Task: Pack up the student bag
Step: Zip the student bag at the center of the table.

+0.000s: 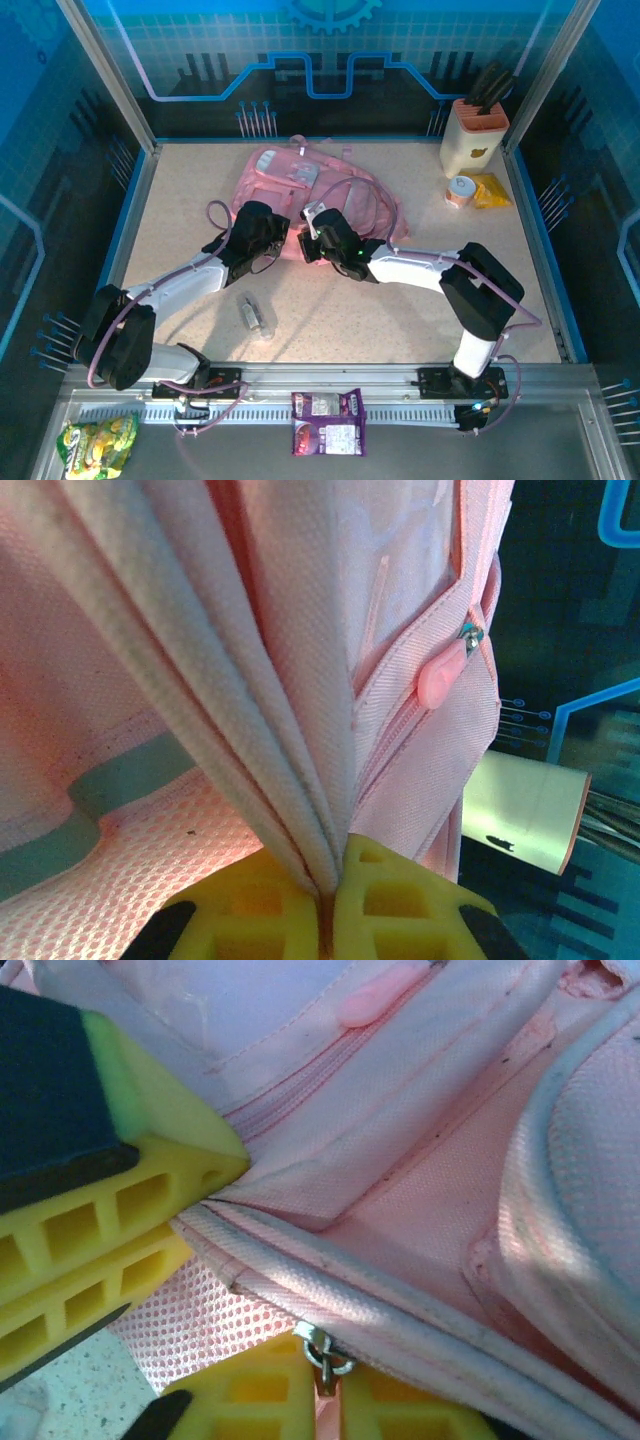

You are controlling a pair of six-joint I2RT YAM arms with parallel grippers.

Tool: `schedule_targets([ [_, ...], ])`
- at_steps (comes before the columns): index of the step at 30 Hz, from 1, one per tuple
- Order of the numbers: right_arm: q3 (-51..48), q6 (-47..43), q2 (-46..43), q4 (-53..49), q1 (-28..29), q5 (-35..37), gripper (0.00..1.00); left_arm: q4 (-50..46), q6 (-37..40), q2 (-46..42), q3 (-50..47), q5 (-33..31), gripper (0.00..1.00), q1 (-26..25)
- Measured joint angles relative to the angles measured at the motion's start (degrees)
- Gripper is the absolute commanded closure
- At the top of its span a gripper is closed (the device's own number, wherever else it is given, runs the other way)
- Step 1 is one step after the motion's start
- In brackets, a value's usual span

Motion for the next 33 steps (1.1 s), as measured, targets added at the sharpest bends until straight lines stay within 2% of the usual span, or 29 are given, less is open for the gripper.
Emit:
schedule_targets([
  [2, 0.0, -0.1, 0.0, 0.1, -0.1, 0.1, 1.0, 0.0, -0.2, 0.0, 0.0, -0.2, 1.0, 0.0],
  [14, -1.7, 0.5, -2.3, -0.3, 0.0, 0.4, 1.0, -0.7, -0.2, -1.4, -0.1, -0.5, 1.0, -0.7],
  [33, -5.1, 2.7, -9.5, -9.2, 0.0, 3.1, 1.0, -3.0, 0.1, -4.0, -0.9, 3.0, 1.0, 0.2],
])
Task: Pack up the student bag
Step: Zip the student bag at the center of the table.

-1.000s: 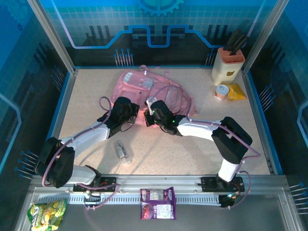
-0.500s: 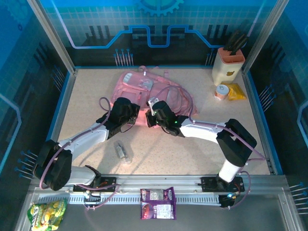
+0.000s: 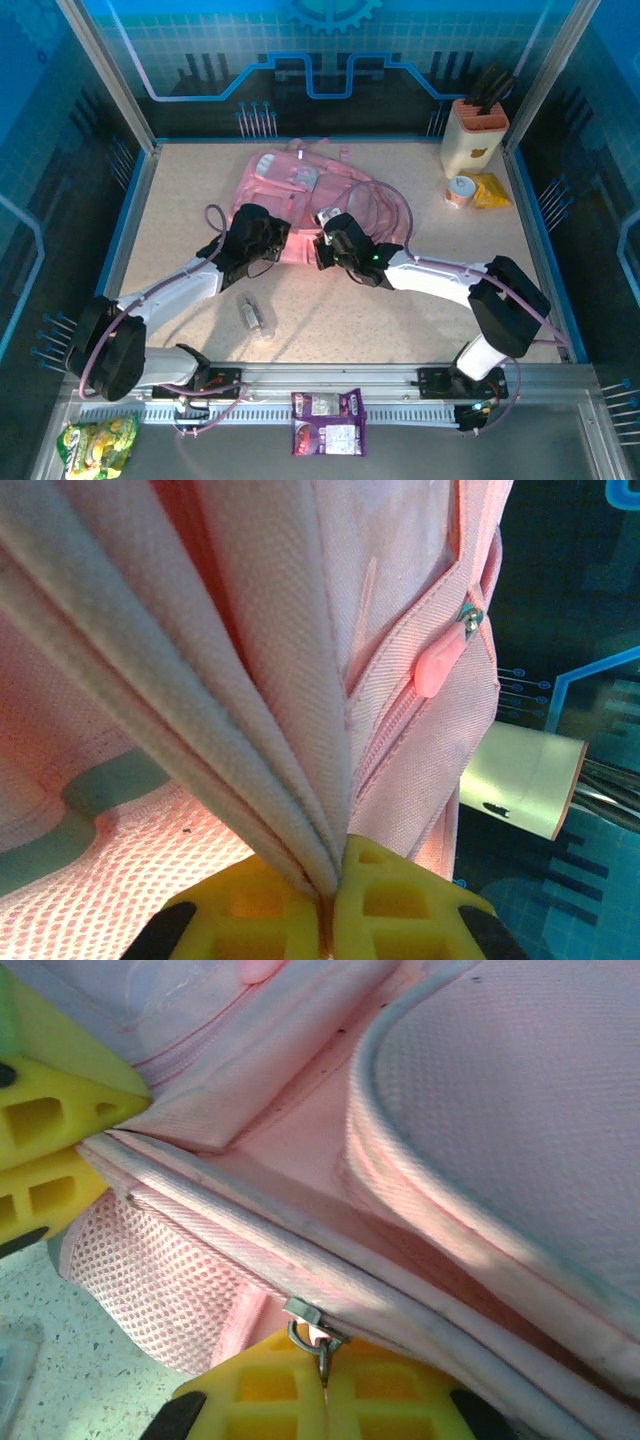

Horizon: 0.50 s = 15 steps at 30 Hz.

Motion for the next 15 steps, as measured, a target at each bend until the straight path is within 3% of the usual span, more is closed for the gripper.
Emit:
schedule_targets([
  [5, -1.5, 0.5, -2.6, -1.9, -0.9, -0.1, 1.0, -0.9, 1.2, -0.9, 0.0, 2.2, 1.0, 1.5],
  [15, -7.0, -1.3, -8.7, -7.5, -8.8, -2.9, 1.0, -2.3, 5.5, -0.9, -0.6, 8.7, 1.0, 8.5],
])
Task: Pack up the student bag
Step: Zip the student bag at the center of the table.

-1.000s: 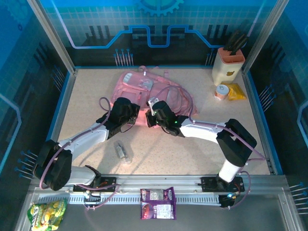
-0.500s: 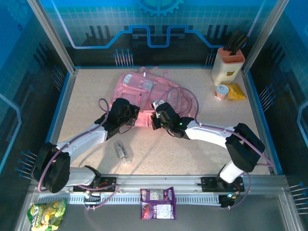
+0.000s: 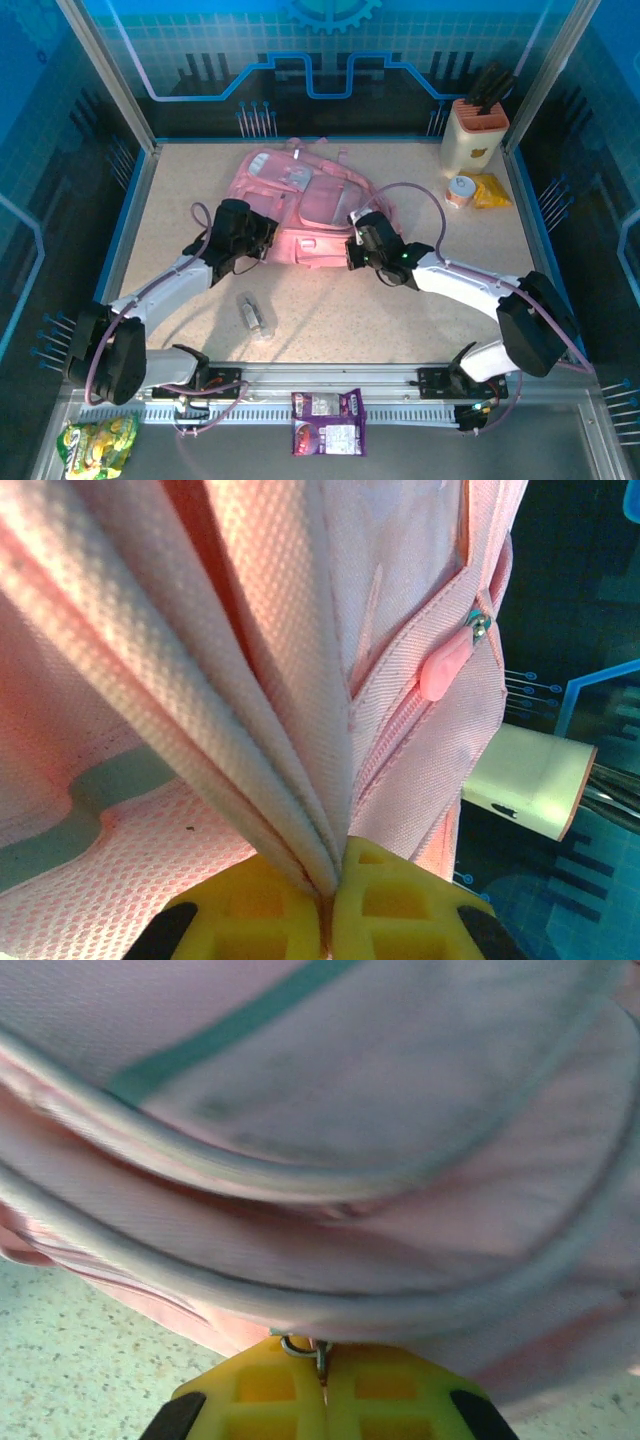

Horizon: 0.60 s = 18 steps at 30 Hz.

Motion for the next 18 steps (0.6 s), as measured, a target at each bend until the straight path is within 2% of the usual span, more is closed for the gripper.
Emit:
schedule_targets([
  [13, 2.4, -9.4, 3.6, -1.7, -3.3, -11.1, 1.0, -2.4, 7.7, 7.1, 4.9, 4.9, 1.0, 4.5],
  [18, 5.0, -9.9, 7.3, -2.7, -4.6, -13.4, 0.79, -1.7, 8.0, 7.6, 4.9, 5.0, 1.0, 4.8],
])
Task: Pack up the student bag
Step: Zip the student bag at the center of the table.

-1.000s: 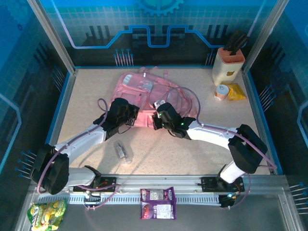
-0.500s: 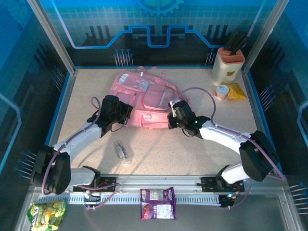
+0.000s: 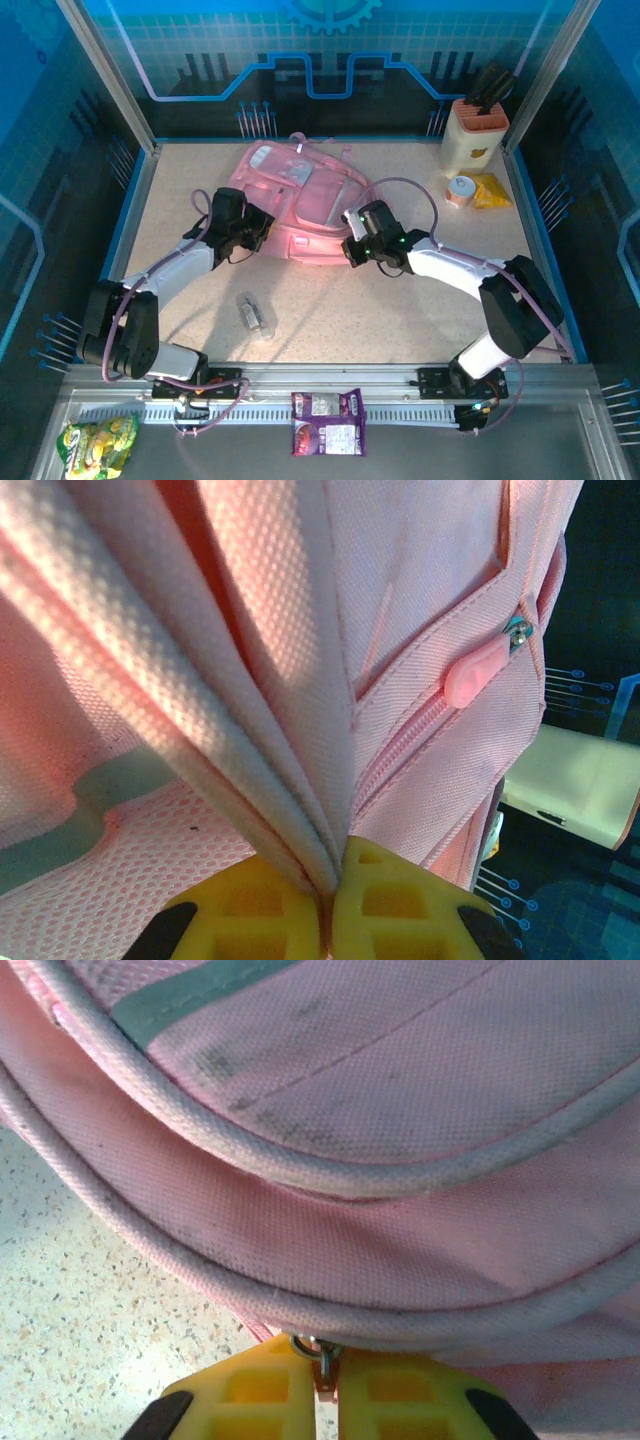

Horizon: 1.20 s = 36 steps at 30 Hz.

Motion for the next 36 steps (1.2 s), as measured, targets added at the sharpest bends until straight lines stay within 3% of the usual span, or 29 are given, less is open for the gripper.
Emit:
schedule_targets([
  [4, 1.6, 0.4, 2.4, 0.2, -0.1, -0.5, 0.79, 0.2, 0.1, 0.0, 0.0, 0.0, 1.0, 0.1],
  [12, 1.9, 1.5, 4.6, 2.0, -0.1, 0.5, 1.0, 0.4, 0.1, 0.0, 0.0, -0.2, 1.0, 0.4],
  [17, 1.9, 1.2, 2.8, 0.5, 0.9, 3.5, 1.0, -0.6, 2.0, 0.0, 0.3, 0.3, 1.0, 1.0],
  [24, 1.3, 1.0, -4.3, -4.1, 1.2, 9.4, 1.0, -3.9, 8.4, 3.6, 5.2, 6.8, 0.99, 5.4],
  [27, 1.4, 0.4, -4.1, -5.4, 3.4, 10.4, 1.0, -4.6, 12.2, 8.5, 9.6, 10.2, 0.83, 7.4],
  [30, 2.6, 0.5, -2.4, -6.4, 6.2, 10.0, 1.0, -3.3, 15.8, 13.0, 12.9, 12.9, 0.56, 8.8],
  [31, 3.2, 0.7, -1.7, -6.7, 6.8, 9.6, 1.0, -2.9, 17.2, 13.9, 13.6, 13.6, 0.51, 9.1],
  [36, 5.0, 1.5, 1.3, -7.1, 7.5, 8.6, 1.0, 0.0, 18.6, 11.1, 10.4, 13.6, 0.45, 9.4],
])
